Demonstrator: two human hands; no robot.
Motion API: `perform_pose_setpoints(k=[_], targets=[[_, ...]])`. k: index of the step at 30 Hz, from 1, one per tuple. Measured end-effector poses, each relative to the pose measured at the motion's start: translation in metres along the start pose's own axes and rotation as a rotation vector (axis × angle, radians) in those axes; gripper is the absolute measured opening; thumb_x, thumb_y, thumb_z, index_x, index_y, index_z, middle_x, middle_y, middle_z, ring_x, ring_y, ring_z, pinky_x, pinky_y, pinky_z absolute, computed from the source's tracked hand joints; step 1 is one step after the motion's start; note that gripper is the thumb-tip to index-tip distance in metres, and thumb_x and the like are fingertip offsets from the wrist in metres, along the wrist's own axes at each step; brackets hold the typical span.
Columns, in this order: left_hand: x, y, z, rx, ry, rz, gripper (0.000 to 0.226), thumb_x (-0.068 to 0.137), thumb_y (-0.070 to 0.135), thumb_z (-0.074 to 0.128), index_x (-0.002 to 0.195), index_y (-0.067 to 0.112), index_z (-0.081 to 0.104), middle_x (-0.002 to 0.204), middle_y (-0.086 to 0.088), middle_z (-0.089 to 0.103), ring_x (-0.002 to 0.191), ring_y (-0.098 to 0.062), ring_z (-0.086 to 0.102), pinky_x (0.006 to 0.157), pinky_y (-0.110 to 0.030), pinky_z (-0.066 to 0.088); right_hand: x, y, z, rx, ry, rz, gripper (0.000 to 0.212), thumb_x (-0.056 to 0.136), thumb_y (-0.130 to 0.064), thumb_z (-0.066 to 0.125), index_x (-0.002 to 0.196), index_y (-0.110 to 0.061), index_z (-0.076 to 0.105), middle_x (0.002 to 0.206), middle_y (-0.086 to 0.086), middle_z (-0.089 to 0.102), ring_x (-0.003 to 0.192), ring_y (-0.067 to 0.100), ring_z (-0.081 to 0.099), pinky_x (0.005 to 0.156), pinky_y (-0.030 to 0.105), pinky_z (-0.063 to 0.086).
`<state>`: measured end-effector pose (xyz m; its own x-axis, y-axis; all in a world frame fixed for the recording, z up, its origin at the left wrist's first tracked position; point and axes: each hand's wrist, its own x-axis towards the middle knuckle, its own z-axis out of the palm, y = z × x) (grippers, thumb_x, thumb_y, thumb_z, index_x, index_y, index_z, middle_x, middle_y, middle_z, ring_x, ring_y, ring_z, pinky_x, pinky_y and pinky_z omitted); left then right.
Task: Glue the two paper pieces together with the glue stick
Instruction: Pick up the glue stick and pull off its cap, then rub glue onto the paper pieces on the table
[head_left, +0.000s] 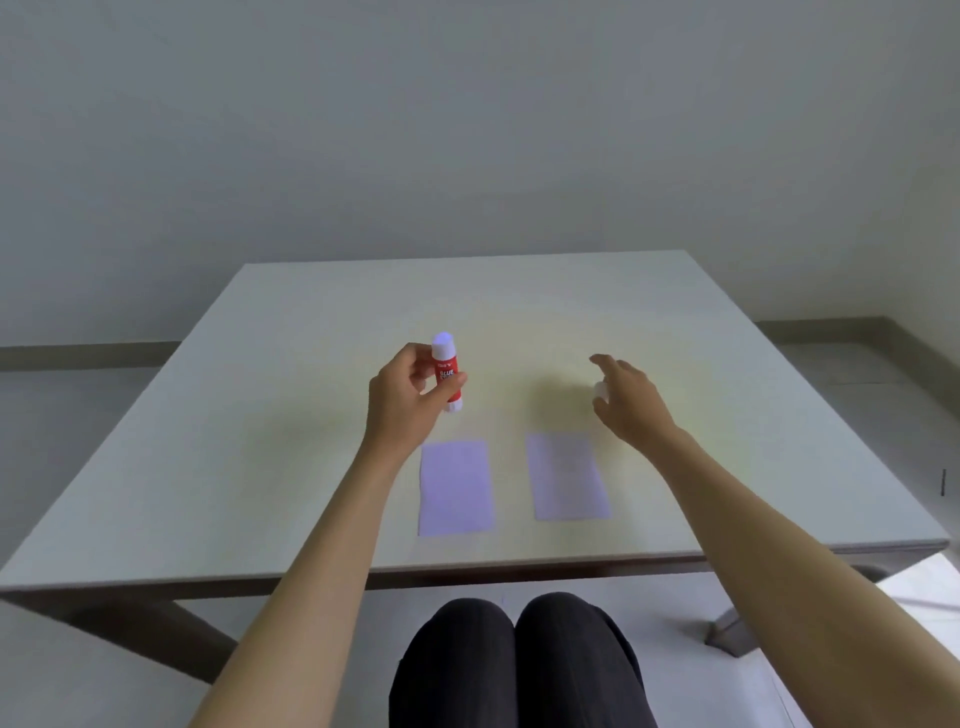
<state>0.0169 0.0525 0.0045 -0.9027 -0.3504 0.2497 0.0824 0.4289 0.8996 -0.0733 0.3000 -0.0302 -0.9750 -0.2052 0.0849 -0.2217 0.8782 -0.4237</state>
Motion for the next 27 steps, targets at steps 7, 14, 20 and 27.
perform_pose_setpoints(k=[7,14,20,27], targets=[[-0.003,0.014,0.017,-0.332,0.158,-0.198,0.028,0.071,0.028,0.078,0.089,0.012,0.064,0.088,0.004,0.070,0.085,-0.003,0.066,0.072,-0.015,0.045,-0.030,-0.059,-0.004,0.528,0.094,-0.121,0.056,0.087,-0.029,0.065,0.138,-0.018,0.043,0.126,0.012,0.056,0.103,0.030,0.063,0.087,0.034,0.048],[-0.014,0.020,0.023,-0.465,0.175,-0.260,0.029,0.070,0.028,0.076,0.090,0.010,0.064,0.102,-0.011,0.071,0.101,-0.024,0.067,0.095,-0.042,0.050,-0.053,-0.119,0.011,1.420,-0.176,-0.006,0.020,0.096,-0.011,0.050,0.108,0.002,0.058,0.068,0.005,0.055,0.059,0.019,0.055,0.064,0.029,0.051],[-0.020,0.026,0.025,-0.337,0.056,-0.148,0.027,0.069,0.025,0.079,0.086,0.012,0.063,0.084,0.007,0.069,0.082,0.000,0.064,0.073,-0.014,0.045,-0.058,-0.122,0.009,1.340,-0.326,0.391,0.045,0.094,-0.035,0.035,0.057,-0.013,0.050,0.050,-0.001,0.037,0.035,0.012,0.025,0.035,0.019,0.023],[-0.019,0.032,0.018,-0.398,0.100,-0.140,0.031,0.071,0.023,0.078,0.091,0.004,0.064,0.091,-0.003,0.070,0.088,-0.010,0.064,0.079,-0.021,0.047,-0.062,-0.111,0.002,1.604,-0.392,0.134,0.024,0.098,-0.024,0.045,0.093,-0.006,0.059,0.060,0.003,0.045,0.045,0.013,0.040,0.048,0.021,0.041]])
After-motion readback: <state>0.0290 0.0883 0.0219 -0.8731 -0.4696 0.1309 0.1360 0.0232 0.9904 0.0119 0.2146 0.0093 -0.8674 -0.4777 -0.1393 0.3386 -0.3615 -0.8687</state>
